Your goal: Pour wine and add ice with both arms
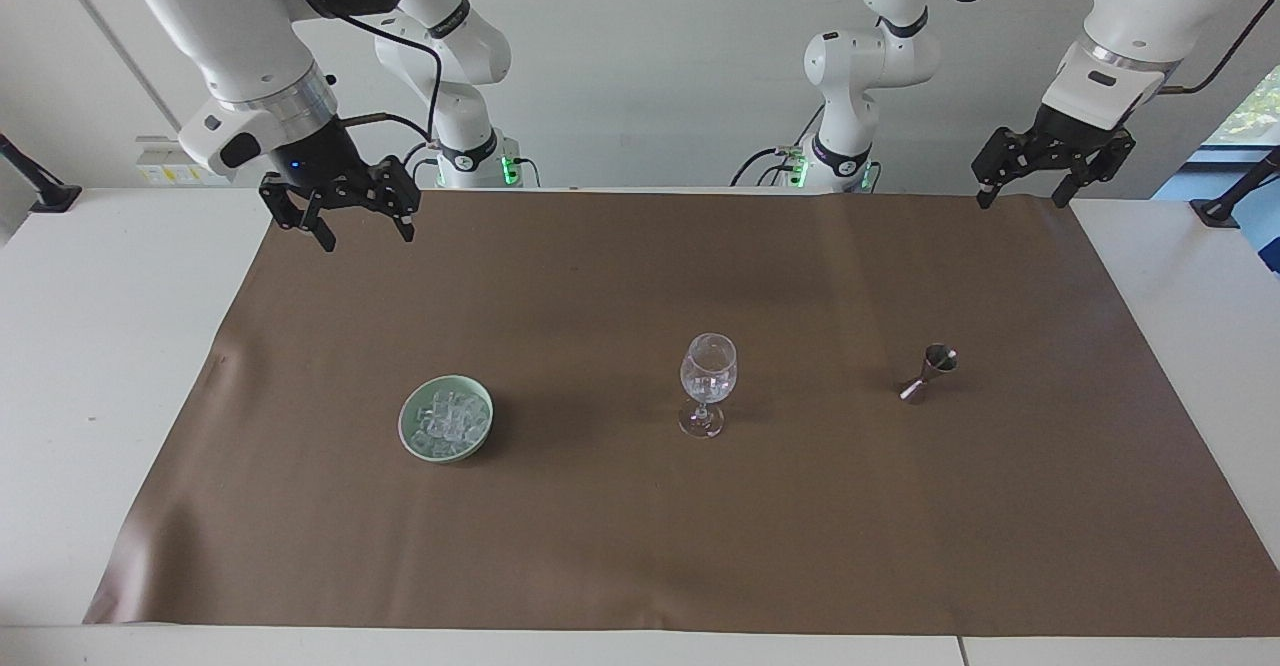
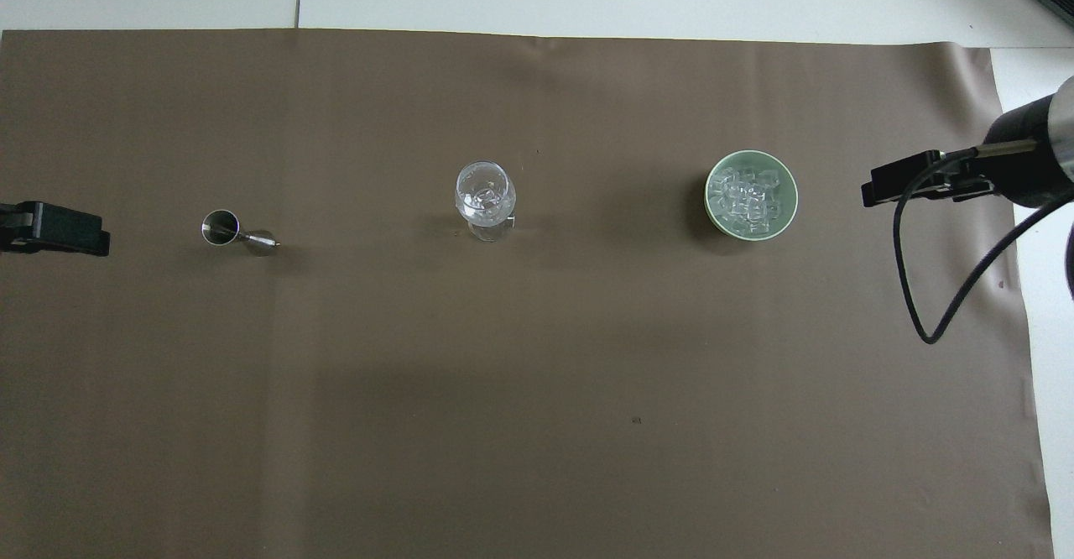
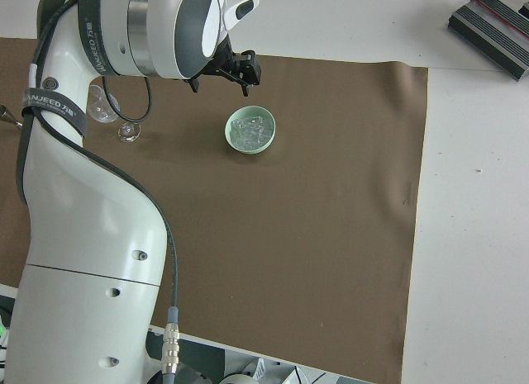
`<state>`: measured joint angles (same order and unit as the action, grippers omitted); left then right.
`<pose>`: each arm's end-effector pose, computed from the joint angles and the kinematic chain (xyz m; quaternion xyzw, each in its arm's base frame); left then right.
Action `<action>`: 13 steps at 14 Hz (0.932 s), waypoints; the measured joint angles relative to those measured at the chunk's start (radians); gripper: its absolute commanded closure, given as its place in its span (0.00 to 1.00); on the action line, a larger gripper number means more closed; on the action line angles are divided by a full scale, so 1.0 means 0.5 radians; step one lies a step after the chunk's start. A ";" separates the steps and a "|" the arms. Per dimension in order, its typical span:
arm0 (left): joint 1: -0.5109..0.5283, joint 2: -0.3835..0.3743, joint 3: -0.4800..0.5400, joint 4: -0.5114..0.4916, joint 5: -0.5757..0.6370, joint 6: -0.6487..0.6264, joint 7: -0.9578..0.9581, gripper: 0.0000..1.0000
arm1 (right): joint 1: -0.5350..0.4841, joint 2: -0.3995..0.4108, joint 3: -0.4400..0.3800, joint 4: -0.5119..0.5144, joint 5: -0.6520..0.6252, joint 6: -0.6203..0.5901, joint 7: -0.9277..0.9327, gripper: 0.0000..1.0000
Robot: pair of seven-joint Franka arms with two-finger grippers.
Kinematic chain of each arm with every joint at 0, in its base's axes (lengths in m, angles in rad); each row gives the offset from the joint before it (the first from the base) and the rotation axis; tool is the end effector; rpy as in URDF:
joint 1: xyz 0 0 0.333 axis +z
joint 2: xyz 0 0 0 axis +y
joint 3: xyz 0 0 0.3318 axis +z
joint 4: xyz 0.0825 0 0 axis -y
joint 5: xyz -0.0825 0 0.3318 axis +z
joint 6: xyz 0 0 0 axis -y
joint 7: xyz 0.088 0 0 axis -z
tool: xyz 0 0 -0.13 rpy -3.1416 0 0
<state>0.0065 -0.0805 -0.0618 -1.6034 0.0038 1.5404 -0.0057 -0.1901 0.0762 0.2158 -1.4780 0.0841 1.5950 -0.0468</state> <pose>0.4726 -0.0271 0.6401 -0.9996 0.0246 -0.0088 0.0041 0.5303 0.0194 0.6208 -0.9979 -0.0356 -0.0218 0.0499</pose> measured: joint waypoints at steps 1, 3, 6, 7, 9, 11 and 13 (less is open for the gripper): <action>0.000 0.000 0.000 0.000 0.000 0.000 0.000 0.00 | -0.001 -0.004 -0.025 0.000 0.000 -0.009 -0.013 0.00; 0.000 0.000 0.000 0.000 0.000 0.000 0.000 0.00 | 0.000 -0.020 -0.076 0.003 -0.005 -0.052 -0.017 0.00; 0.000 0.000 0.000 0.000 0.000 0.000 0.000 0.00 | 0.008 -0.064 -0.194 0.005 -0.076 -0.080 -0.144 0.00; 0.000 0.000 0.000 0.000 0.000 0.000 0.000 0.00 | 0.009 -0.081 -0.234 0.005 -0.086 -0.107 -0.210 0.00; 0.000 0.000 0.000 0.000 0.000 0.000 0.000 0.00 | 0.019 -0.104 -0.270 0.005 -0.158 -0.163 -0.279 0.00; 0.000 0.000 0.000 0.000 0.000 0.000 0.000 0.00 | 0.060 -0.111 -0.274 0.005 -0.238 -0.178 -0.280 0.00; 0.000 0.000 0.000 0.000 0.000 -0.001 0.000 0.00 | 0.090 -0.112 -0.274 0.005 -0.254 -0.187 -0.280 0.00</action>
<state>0.0065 -0.0805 -0.0618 -1.6034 0.0038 1.5401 -0.0057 -0.1448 0.0202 0.0788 -1.4756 -0.0427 1.5013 -0.1870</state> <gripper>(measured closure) 0.000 0.000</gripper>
